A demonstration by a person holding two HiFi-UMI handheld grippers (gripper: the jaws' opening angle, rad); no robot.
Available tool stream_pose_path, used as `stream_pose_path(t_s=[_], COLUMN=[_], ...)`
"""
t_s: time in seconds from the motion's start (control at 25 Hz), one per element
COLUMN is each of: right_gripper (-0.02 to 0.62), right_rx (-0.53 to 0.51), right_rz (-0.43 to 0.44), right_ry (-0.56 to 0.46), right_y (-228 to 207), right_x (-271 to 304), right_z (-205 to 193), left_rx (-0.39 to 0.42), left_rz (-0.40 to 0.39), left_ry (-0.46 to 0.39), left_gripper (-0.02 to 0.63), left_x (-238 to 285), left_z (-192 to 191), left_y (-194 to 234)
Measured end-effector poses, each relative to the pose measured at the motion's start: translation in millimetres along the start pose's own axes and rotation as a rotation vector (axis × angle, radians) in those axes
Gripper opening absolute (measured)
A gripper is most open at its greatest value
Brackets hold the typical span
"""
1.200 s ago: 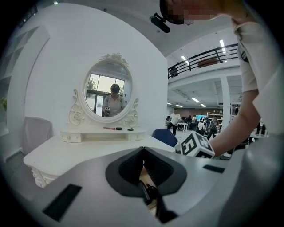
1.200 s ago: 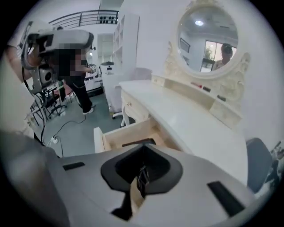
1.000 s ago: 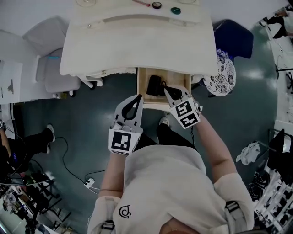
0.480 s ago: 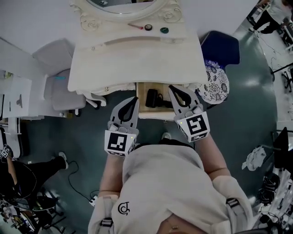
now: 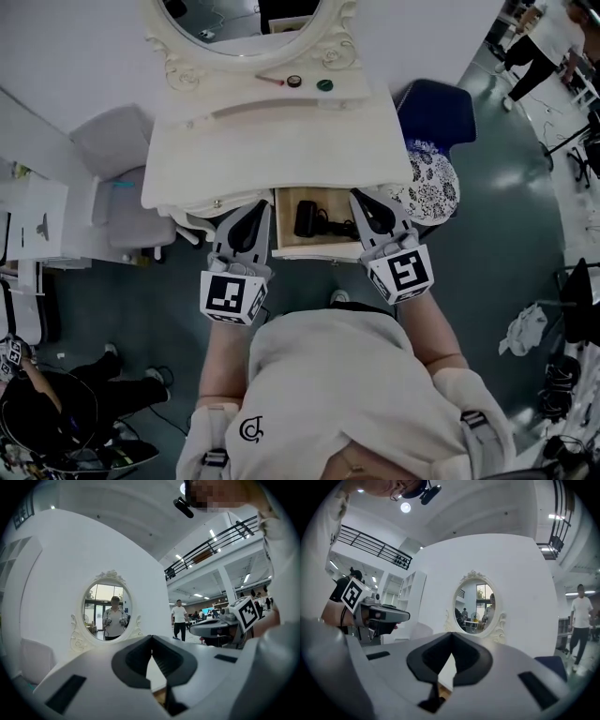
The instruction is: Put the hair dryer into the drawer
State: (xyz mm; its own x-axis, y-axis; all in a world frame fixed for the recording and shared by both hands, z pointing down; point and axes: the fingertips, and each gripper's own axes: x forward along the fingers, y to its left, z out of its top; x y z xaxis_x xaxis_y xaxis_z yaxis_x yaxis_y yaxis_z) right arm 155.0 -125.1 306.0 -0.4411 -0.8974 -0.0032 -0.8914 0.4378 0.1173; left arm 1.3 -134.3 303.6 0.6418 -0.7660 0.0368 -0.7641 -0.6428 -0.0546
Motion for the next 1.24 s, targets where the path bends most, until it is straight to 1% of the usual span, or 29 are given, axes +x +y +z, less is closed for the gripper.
stream_pose_path(t_s=[0.2, 0.32, 0.48, 0.84, 1.0, 1.24], right_gripper=[0.006, 0.005, 0.005, 0.005, 0.005, 0.005], right_rx=[0.026, 0.025, 0.064, 0.046, 0.075, 0.075], right_rz=[-0.013, 0.000, 0.009, -0.017, -0.013, -0.011], right_ry=[-0.002, -0.006, -0.003, 0.004, 0.007, 0.004], right_y=[3, 9, 15, 19, 21, 20], right_x=[-4, -5, -7, -5, -1, 3], right_z=[-1, 1, -4, -3, -8, -6], left_rx=[0.008, 0.022, 0.027, 0.025, 0.023, 0.021], left_rz=[-0.012, -0.007, 0.002, 0.004, 0.004, -0.008], left_ry=[0.002, 0.008, 0.014, 0.017, 0.014, 0.019], left_gripper=[0.012, 0.013, 0.013, 0.014, 0.013, 0.013], left_x=[-2, -6, -12, -13, -9, -5], left_z=[1, 1, -1, -1, 2, -1], left_y=[-6, -6, -5, -5, -2, -2])
